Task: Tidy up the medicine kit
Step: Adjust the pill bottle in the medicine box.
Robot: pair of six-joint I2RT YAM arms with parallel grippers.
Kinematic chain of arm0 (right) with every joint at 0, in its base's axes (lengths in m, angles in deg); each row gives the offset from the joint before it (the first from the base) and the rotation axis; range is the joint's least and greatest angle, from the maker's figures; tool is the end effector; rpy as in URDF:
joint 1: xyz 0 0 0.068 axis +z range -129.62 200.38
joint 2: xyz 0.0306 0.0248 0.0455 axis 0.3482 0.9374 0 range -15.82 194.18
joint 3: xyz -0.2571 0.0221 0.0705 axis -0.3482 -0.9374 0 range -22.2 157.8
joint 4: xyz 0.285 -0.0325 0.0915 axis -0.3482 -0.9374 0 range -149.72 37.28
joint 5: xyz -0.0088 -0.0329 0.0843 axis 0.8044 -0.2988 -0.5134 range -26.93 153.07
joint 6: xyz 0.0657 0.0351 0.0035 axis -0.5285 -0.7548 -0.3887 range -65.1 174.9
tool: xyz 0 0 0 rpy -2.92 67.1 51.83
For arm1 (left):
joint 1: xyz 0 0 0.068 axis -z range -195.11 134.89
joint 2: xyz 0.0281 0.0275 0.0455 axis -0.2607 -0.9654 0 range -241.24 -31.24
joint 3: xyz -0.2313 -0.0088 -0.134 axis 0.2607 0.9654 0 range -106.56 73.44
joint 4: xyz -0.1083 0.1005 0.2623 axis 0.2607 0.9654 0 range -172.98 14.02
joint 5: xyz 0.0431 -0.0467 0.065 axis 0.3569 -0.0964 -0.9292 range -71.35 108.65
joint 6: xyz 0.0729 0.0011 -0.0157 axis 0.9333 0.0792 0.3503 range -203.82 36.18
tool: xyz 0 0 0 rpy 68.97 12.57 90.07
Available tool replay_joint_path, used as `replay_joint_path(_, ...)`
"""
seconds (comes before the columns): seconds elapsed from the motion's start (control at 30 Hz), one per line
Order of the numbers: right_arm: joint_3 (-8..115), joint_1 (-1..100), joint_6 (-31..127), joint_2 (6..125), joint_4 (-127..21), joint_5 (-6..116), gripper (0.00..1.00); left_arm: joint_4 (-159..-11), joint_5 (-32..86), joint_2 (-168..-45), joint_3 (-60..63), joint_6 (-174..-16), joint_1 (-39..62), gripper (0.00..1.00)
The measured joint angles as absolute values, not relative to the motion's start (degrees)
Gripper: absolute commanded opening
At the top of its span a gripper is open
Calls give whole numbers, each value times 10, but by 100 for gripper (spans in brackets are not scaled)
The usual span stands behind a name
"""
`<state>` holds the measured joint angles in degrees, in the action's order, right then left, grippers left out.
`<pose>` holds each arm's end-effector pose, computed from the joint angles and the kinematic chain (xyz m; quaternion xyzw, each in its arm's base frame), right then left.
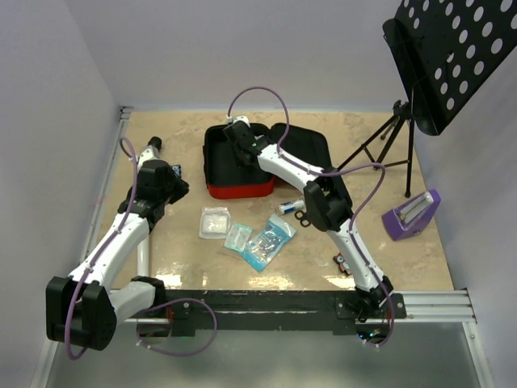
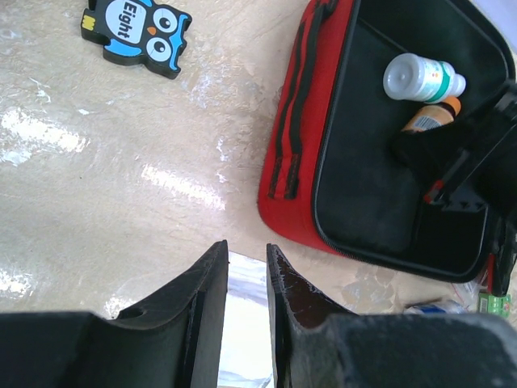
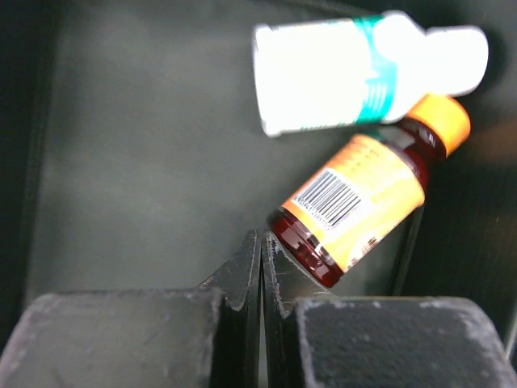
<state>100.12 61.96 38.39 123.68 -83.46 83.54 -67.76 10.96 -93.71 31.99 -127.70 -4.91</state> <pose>0.4614 0.3800 0.1555 -0.1370 0.9104 0.0265 0.3894 0.2964 -0.0448 0.2154 -0.2868 0.8430 -0.1518 0.4289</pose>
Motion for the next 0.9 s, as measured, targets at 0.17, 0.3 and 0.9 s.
replay_joint_path(0.17, 1026, 611, 379, 1245, -819, 829, 0, -677, 109, -941, 320, -1277, -49, 30)
replay_joint_path(0.3, 1001, 606, 380, 1235, -787, 812, 9, -677, 109, -941, 320, -1277, -49, 30)
replay_joint_path(0.9, 920, 613, 394, 1111, -807, 901, 0, -685, 110, -949, 320, -1277, -49, 29)
